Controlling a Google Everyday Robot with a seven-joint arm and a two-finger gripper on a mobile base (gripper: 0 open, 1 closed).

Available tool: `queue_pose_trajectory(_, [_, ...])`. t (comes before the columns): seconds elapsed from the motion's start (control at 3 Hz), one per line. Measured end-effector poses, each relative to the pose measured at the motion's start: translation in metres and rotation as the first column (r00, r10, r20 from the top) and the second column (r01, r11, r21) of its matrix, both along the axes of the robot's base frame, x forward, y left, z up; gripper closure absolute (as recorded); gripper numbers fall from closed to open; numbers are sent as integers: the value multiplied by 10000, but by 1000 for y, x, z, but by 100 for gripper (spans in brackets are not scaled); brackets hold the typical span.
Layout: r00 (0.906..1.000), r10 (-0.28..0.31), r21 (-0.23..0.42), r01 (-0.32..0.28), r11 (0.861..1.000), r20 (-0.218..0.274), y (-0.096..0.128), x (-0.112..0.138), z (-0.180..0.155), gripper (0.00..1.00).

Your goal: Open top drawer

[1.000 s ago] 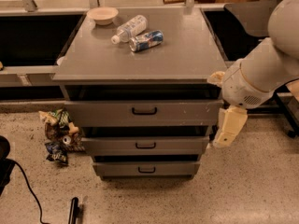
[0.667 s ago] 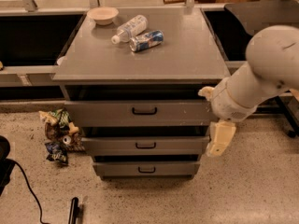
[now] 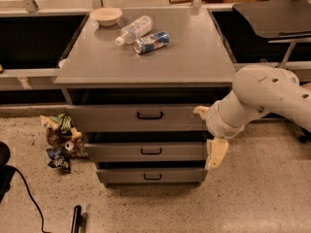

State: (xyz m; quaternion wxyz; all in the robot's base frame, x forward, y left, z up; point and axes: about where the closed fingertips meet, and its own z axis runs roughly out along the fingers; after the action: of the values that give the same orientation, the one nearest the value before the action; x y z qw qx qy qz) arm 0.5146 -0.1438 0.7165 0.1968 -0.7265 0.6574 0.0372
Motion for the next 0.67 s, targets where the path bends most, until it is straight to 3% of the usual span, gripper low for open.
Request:
queue_pose_trajectory(0.33, [10000, 0, 0, 0, 10000, 0, 0, 0, 0, 0])
queue_pose_trajectory(0.67, [9994, 160, -573, -143, 9983, 295, -3, 20, -9, 0])
